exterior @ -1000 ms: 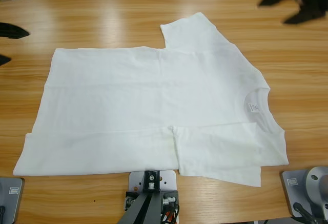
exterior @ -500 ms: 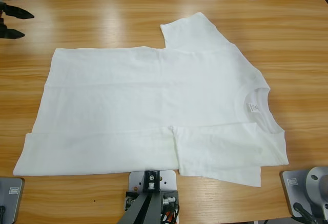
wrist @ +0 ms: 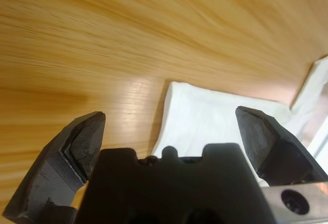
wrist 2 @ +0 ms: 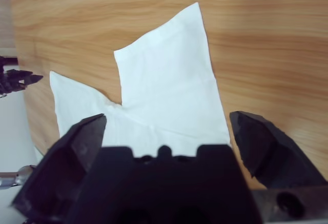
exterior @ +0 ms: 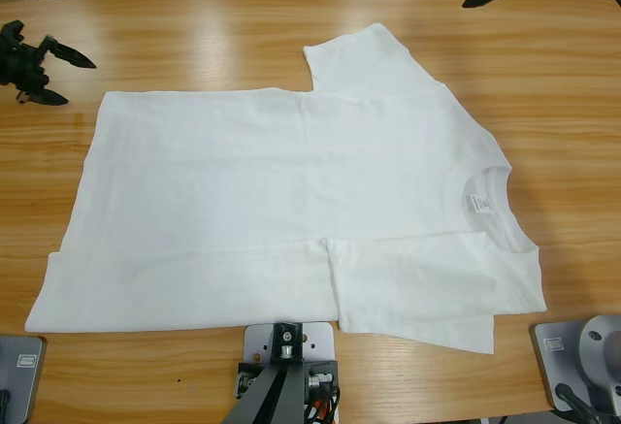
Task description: Fold clothes
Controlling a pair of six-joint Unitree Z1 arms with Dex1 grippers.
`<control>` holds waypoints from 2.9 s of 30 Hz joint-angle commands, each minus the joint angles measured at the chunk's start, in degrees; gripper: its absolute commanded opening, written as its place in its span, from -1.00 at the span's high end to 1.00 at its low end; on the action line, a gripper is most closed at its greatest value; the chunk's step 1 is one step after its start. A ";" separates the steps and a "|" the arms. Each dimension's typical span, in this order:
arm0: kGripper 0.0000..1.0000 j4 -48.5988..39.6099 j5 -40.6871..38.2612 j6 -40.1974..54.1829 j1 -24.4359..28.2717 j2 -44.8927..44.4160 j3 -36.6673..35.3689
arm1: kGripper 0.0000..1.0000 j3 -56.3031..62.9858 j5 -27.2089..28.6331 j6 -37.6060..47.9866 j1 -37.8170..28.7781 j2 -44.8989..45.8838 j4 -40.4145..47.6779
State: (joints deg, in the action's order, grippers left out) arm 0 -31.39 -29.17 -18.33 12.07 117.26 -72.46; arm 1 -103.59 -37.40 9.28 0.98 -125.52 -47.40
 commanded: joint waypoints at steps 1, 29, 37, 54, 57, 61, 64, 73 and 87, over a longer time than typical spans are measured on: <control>-1.00 -0.91 0.44 0.93 -2.81 7.35 -2.16 | -0.95 -1.11 -0.83 -1.33 1.00 -5.18 -0.68; -0.38 -6.44 4.91 1.10 -9.95 8.60 -5.52 | -0.95 -2.23 -1.27 -2.68 2.69 -6.67 -0.86; 0.28 -7.64 4.98 1.10 -9.68 9.65 -6.72 | -0.95 -2.23 -1.43 -2.70 2.99 -6.67 -0.86; 1.00 -7.62 4.31 2.05 -11.55 10.30 -6.89 | -0.89 -8.94 -8.97 -3.11 8.63 -13.61 -4.49; 1.00 -7.57 4.29 1.75 -11.83 9.76 -7.09 | -0.89 -14.50 -10.34 -7.17 8.48 -18.64 -13.90; 1.00 -7.55 4.36 1.72 -11.99 9.57 -7.44 | -0.89 -13.69 -10.50 -11.37 7.90 -18.71 -17.47; 1.00 -7.55 4.61 1.65 -12.76 9.57 -7.38 | -0.89 -9.91 -10.40 -14.46 7.90 -18.27 -17.47; 1.00 -7.55 4.75 1.37 -13.57 9.35 -7.42 | -0.81 -6.20 -8.94 -18.42 4.15 -17.95 -17.12; 1.00 -8.41 5.44 1.45 -13.66 8.16 -7.26 | -0.45 0.95 -8.96 -17.87 3.59 -15.58 -13.69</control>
State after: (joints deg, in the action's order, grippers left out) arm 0 -38.36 -24.93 -16.70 -0.90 123.77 -79.92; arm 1 -104.14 -46.60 -8.43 5.13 -139.93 -61.86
